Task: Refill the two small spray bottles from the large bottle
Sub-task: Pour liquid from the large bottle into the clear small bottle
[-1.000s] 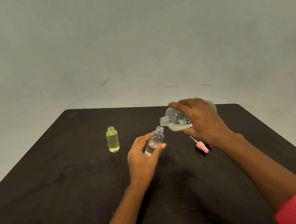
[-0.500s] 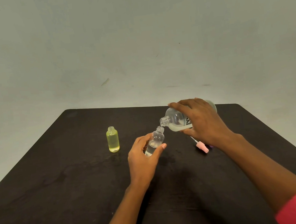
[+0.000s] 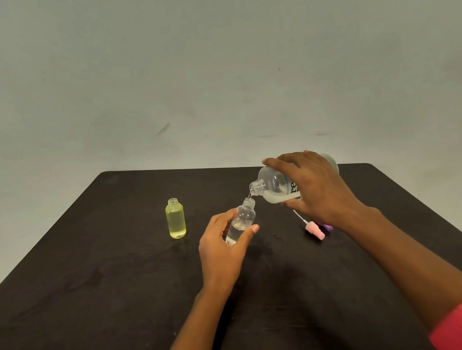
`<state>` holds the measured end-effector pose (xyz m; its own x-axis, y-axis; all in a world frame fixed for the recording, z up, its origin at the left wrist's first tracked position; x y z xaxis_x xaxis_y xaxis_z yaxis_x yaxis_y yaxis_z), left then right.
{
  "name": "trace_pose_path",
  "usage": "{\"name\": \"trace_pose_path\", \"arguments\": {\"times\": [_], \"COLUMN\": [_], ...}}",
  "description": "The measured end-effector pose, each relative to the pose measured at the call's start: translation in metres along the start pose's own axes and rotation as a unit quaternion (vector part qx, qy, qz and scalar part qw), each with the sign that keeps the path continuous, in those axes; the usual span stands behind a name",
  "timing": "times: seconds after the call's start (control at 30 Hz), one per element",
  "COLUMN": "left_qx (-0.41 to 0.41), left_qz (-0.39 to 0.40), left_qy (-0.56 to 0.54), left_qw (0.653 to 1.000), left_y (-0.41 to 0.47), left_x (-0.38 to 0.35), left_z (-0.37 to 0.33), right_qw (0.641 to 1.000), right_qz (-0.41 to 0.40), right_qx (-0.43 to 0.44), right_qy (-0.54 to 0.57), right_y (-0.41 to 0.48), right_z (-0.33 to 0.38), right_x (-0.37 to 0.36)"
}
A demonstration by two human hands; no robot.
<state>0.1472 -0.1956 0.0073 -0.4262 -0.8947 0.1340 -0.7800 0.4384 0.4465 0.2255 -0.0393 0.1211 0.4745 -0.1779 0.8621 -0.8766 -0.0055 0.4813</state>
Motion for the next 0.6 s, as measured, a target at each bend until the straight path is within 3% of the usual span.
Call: {"name": "trace_pose_path", "arguments": {"times": [0.6], "left_qx": [-0.003], "left_qz": [-0.006], "left_qy": [0.005], "left_qw": [1.0], "left_y": [0.0015], "left_x": [0.0004], "left_z": [0.0003], "right_qw": [1.0], "right_qz": [-0.017], "right_qx": [0.01], "right_qy": [0.001], "right_y": [0.0019], "right_z": [-0.0003], "right_x": [0.0034]}}
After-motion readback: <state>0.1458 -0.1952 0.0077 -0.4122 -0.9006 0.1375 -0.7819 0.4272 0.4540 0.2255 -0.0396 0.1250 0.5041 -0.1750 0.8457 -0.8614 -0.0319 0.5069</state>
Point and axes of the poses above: each hand's wrist, its own y-axis towards the middle knuckle, its own x-axis out of the back of the hand, z = x × y, the point moved 3 cm from there along y, towards the middle knuckle, and after that the axes turned 9 degrees about z, right-handed, at the moved point
